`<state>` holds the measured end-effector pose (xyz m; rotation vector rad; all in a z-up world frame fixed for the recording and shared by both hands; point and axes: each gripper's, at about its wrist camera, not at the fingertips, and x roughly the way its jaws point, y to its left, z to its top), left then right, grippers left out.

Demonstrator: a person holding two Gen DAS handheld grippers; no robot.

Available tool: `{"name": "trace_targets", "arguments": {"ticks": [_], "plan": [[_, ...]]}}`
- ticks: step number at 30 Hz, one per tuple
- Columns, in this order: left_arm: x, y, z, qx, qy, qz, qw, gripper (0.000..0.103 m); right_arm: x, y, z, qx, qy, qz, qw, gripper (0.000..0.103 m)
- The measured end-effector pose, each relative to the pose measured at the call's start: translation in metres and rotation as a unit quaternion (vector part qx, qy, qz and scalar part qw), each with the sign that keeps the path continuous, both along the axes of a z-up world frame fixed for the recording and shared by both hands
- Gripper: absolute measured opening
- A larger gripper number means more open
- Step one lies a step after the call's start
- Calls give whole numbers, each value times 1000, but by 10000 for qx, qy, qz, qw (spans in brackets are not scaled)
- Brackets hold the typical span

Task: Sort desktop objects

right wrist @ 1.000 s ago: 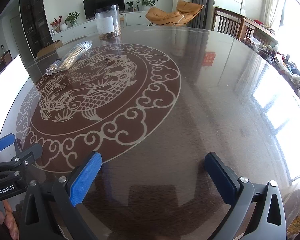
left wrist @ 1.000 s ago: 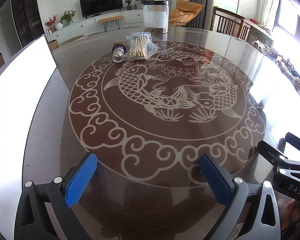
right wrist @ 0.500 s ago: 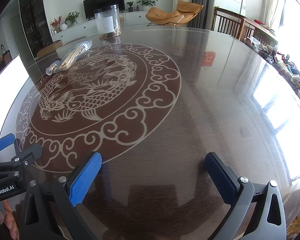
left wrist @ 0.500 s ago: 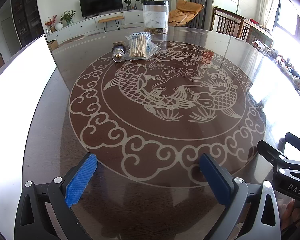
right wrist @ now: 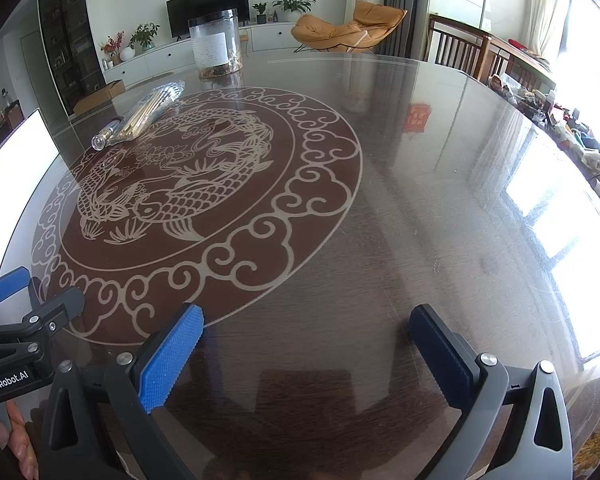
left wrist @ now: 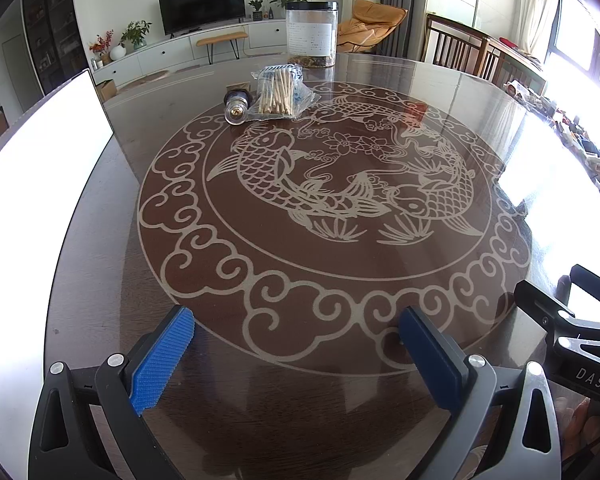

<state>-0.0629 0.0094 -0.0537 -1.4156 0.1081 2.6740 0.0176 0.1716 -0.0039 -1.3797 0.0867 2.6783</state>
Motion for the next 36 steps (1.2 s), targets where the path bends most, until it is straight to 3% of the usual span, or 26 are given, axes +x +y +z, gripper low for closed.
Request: {"name": "trace_targets", "arguments": {"ticks": [18, 26, 30, 33, 36], "plan": [[-8, -2, 0, 22, -112, -164, 9998, 103, 0, 0, 0, 0, 0, -2, 10000, 103], [-53, -29, 1, 31, -367, 440, 9984, 103, 0, 0, 0, -1, 0, -2, 10000, 103], [-84, -55, 18, 700, -269, 928, 9929, 103, 0, 0, 0, -1, 1, -2, 10000, 103], [-120, -68, 40, 1021, 12, 1262, 9867, 103, 0, 0, 0, -1, 0, -2, 10000, 103], [-165, -74, 49, 1237, -36, 1415, 9822, 99, 0, 0, 0, -1, 0, -2, 10000, 103]]}}
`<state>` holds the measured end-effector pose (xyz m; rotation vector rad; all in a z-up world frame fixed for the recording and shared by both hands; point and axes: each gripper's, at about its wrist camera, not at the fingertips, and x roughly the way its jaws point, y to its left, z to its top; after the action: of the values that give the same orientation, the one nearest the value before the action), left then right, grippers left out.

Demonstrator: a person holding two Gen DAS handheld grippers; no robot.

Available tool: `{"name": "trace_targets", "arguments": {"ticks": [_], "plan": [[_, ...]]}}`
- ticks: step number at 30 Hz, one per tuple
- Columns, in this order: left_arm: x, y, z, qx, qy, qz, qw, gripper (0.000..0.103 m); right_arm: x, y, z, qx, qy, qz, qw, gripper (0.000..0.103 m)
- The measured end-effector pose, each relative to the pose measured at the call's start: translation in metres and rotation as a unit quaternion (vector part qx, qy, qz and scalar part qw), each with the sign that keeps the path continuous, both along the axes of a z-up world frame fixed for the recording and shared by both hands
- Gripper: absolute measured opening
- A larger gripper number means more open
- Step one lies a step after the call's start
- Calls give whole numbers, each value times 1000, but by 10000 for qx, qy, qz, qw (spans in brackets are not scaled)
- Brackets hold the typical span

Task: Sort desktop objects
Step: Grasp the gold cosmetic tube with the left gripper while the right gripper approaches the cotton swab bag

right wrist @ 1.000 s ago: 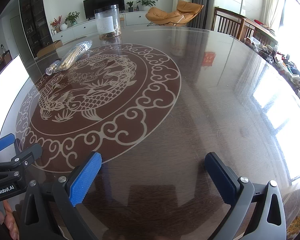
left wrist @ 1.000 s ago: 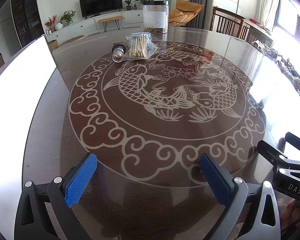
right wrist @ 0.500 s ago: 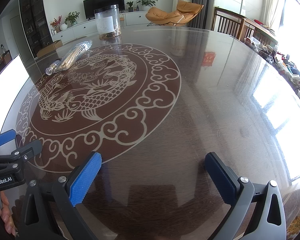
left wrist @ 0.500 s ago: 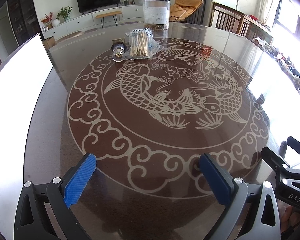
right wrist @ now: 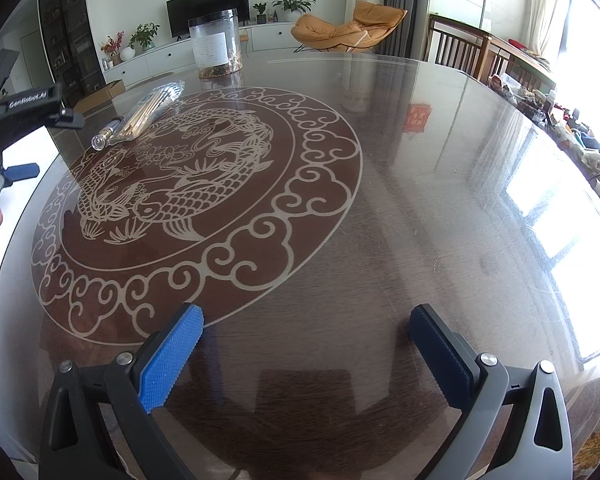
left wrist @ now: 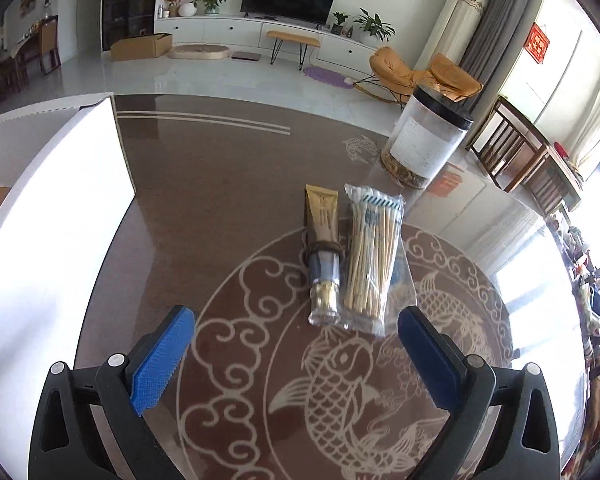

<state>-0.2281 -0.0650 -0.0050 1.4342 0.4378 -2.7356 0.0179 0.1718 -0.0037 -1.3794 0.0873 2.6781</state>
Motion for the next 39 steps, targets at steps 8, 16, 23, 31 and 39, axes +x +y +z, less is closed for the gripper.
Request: {"name": "trace_targets", "arguments": {"ticks": [8, 16, 23, 31, 39], "plan": [[-66, -6, -28, -94, -647, 24, 9979, 82, 0, 0, 0, 0, 0, -1, 10000, 103], [-77, 11, -39, -689, -699, -356, 9945, 82, 0, 0, 0, 1, 0, -2, 10000, 103], [-75, 13, -37, -1156, -501, -493, 9908, 47, 0, 0, 0, 2, -1, -2, 10000, 103], [2, -29, -37, -604, -256, -144, 9977, 28, 0, 0, 0, 3, -1, -2, 10000, 103], [91, -30, -38, -904, 37, -395, 9951, 29, -8, 0, 9, -1035, 390, 231, 9936, 103]]}}
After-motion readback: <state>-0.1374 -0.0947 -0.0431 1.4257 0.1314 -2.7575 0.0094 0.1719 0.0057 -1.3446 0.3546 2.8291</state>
